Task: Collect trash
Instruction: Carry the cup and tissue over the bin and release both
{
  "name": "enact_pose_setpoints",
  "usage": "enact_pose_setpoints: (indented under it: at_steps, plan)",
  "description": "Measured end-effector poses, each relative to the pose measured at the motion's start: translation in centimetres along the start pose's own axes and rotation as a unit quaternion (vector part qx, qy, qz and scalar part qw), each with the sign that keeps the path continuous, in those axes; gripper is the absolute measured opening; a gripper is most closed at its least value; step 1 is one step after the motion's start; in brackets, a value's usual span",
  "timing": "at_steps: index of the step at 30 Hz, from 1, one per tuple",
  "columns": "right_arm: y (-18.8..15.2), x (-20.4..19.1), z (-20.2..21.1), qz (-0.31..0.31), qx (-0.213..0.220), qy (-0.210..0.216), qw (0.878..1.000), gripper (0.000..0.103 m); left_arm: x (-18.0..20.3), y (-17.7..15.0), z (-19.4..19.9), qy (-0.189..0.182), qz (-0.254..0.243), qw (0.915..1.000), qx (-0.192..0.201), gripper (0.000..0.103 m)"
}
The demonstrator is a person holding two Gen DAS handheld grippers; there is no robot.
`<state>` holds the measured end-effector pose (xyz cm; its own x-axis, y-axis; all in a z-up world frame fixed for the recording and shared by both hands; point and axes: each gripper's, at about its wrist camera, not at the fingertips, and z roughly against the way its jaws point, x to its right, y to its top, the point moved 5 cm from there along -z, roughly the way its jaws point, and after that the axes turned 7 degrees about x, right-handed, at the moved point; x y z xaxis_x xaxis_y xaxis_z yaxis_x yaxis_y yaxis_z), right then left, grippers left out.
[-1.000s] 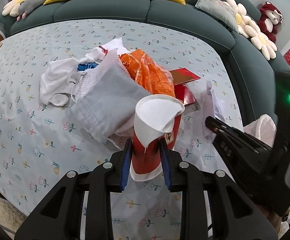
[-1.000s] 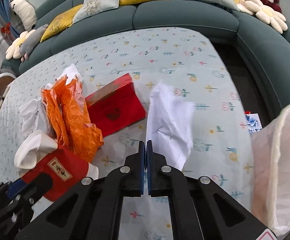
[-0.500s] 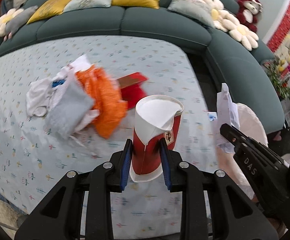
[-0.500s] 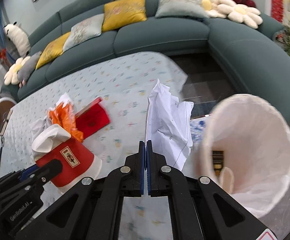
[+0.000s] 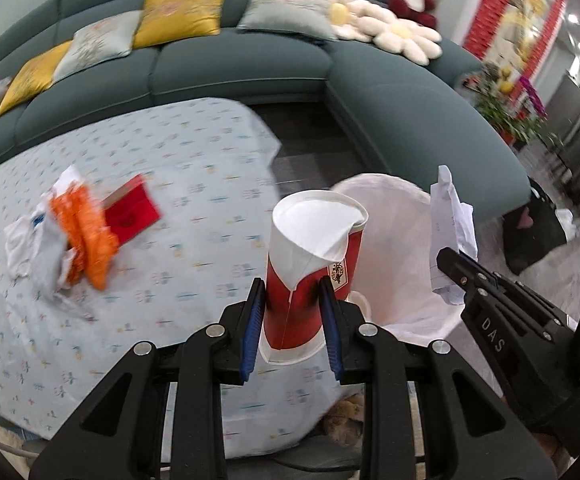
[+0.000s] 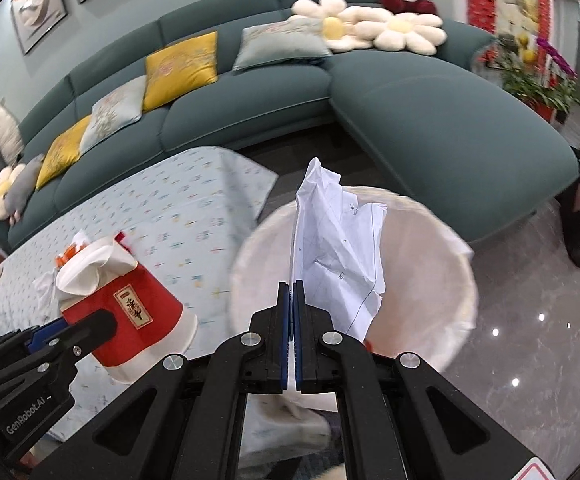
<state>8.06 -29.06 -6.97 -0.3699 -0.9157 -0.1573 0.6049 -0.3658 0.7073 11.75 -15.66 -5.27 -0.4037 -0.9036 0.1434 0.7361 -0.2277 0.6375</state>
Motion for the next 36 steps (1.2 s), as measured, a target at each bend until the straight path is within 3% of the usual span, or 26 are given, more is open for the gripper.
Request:
enact_pose_setpoints:
  at_steps: [9,17,29,36]
  plan:
    - [0.2,4.6,1.3,-0.031,0.013,-0.017,0.999,0.002,5.6,0.9,-2.1,-0.038,-0.031,0.9986,-0.02,0.027]
    - [0.7,6.2,1.2,-0.039,0.018,-0.022,0.999,0.002,7.9,2.0,-3.8,-0.043,-0.04,0.9981,-0.019,0.027]
    - [1.2,5.1,0.2,-0.034,0.019,-0.011,0.999,0.005,6.0,2.4,-3.8,-0.02,-0.017,0.9996,-0.013,0.047]
    - [1.6,3.7,0.4,-0.02,0.022,-0.009,1.0,0.009,4.2,1.9,-3.0,-0.009,-0.001,0.9999,-0.012,0.048]
